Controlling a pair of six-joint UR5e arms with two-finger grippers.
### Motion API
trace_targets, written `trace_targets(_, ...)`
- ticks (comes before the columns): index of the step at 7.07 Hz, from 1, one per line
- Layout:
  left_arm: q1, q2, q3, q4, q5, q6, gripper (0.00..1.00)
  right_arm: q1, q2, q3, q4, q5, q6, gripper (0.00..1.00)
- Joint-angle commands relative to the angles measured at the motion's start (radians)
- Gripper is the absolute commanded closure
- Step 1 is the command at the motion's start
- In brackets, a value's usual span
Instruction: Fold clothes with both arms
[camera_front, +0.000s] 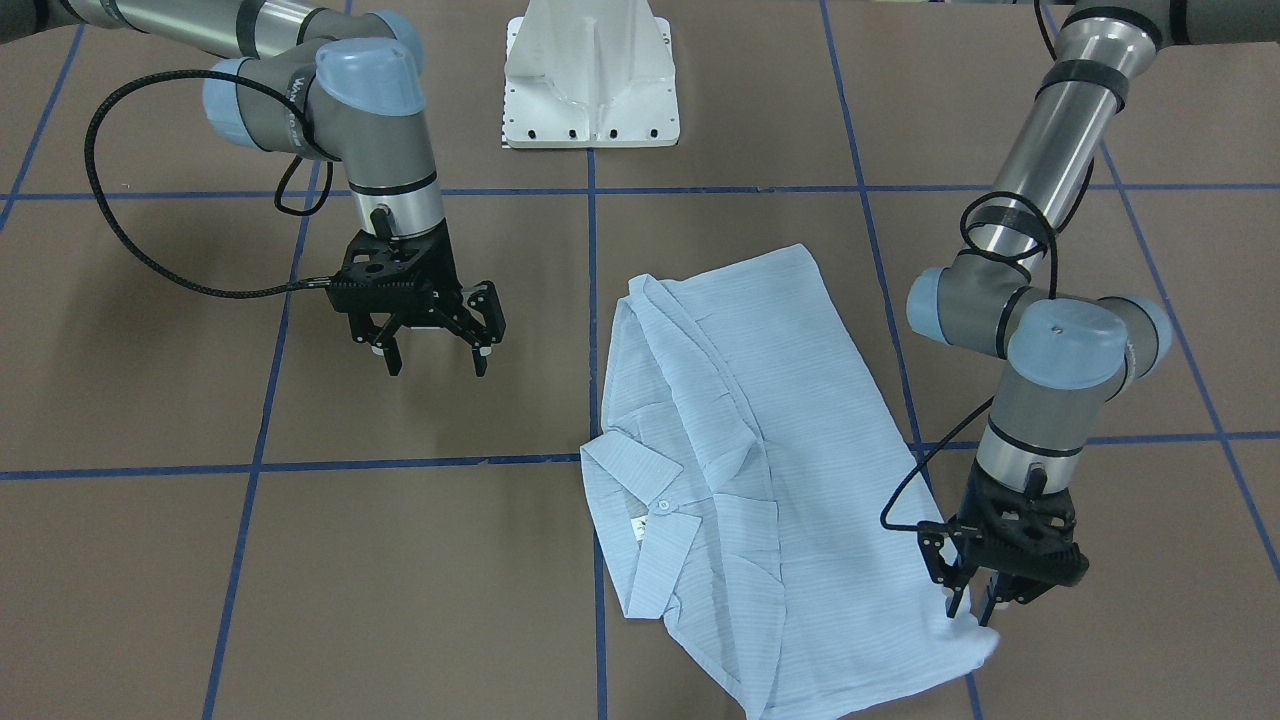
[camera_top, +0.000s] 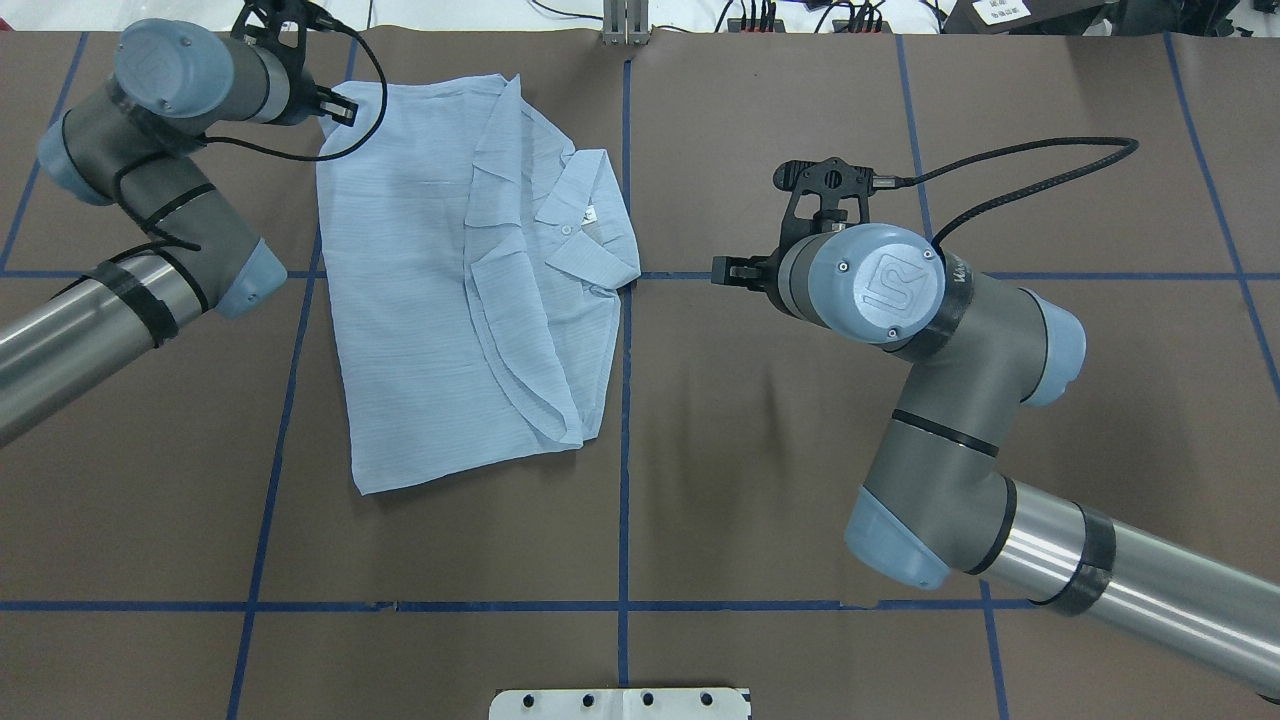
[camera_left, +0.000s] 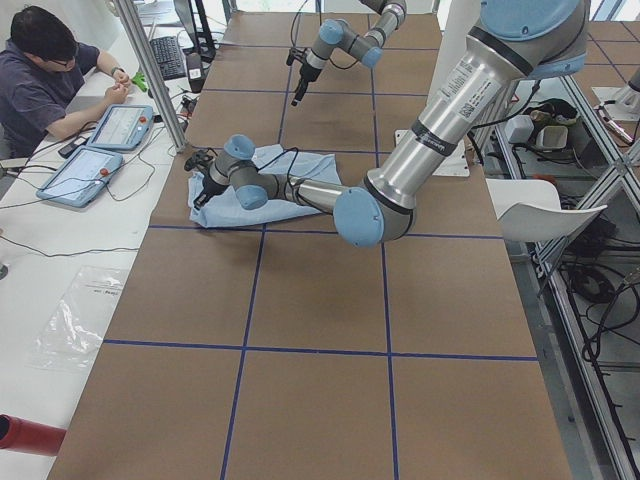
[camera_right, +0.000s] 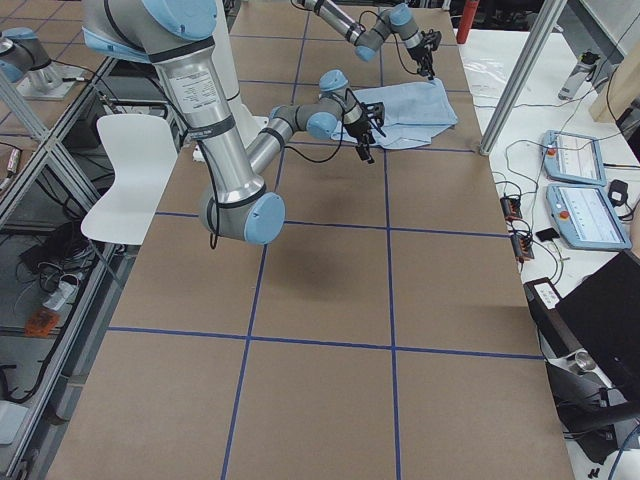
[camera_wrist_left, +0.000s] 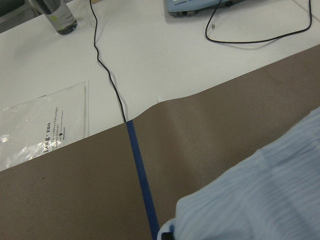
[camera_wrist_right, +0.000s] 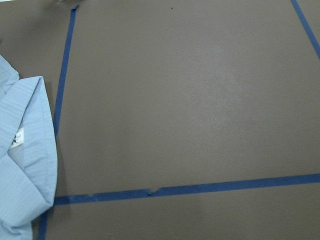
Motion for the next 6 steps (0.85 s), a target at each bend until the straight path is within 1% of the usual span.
trace_targets(1,-0.003,0.072,-0.040,-0.094,-0.047,-0.010,0.00,-0.009,0.255,-0.293,-0.004,-0.004,0.209,0.03)
trace_targets(2,-0.003,0.090,-0.066,-0.095,-0.047,-0.016,0.00,-0.021,0.352,-0.423,-0.001,-0.031,0.280,0.05)
trace_targets(3,-0.002,0.092,-0.068,-0.098,-0.046,-0.031,0.00,-0.046,0.394,-0.480,0.004,-0.077,0.355,0.11)
trace_targets(4,0.003,0.098,-0.071,-0.098,-0.046,-0.046,0.00,-0.069,0.398,-0.491,0.006,-0.103,0.409,0.17)
trace_targets(5,0.004,0.100,-0.072,-0.098,-0.046,-0.047,0.00,-0.084,0.399,-0.504,0.007,-0.132,0.421,0.26)
trace_targets(6,0.006,0.100,-0.072,-0.098,-0.047,-0.048,0.00,-0.088,0.419,-0.560,0.053,-0.148,0.425,0.30)
